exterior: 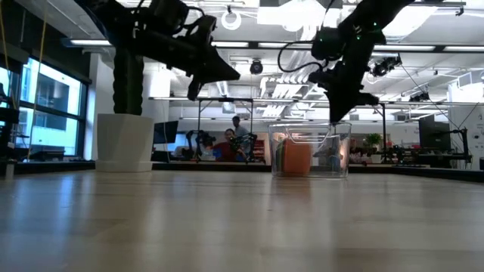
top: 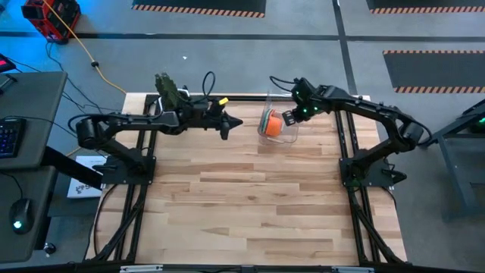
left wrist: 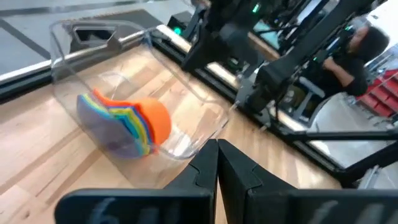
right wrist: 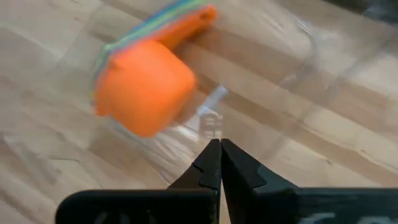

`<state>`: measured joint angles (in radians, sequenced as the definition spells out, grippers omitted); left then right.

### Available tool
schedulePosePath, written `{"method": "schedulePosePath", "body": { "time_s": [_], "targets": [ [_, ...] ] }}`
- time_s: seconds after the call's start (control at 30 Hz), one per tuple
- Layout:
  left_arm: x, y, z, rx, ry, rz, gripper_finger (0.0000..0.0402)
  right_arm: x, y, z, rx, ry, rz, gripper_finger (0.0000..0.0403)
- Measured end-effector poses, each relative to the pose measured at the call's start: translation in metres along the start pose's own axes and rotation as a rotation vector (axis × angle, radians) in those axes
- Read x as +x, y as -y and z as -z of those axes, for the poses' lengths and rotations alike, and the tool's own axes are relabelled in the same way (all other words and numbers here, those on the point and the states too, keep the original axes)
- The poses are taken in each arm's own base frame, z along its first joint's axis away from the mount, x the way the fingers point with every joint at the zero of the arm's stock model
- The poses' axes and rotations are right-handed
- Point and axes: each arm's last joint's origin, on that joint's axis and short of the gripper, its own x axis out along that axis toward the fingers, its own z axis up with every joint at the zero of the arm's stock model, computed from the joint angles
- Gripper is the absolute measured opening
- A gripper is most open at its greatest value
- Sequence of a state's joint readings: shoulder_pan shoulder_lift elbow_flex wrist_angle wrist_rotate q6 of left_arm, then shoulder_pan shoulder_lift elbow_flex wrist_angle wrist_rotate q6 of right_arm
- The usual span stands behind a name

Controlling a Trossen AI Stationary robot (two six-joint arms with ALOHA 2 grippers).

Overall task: Nest measuring cups in basket
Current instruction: Adjust the stacked measuring cups in the transparent bin

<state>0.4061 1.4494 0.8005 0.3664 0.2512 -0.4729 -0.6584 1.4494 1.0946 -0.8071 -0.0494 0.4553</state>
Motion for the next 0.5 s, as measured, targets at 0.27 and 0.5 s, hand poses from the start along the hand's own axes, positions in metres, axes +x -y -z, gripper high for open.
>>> {"method": "schedulePosePath", "body": {
  "time_s": [0.27, 0.5],
  "targets": [
    [0.024, -0.022, 0.025, 0.039, -0.082, -0.106, 0.0000, -0.003, -0.033, -0.022, -0.098, 0.230, -0.315, 0.0000],
    [0.058, -0.041, 0.062, -0.020, -0.135, -0.104, 0.0000, 0.044, -0.038, -0.019, -0.162, 0.097, -0.249, 0.0000]
  ]
}}
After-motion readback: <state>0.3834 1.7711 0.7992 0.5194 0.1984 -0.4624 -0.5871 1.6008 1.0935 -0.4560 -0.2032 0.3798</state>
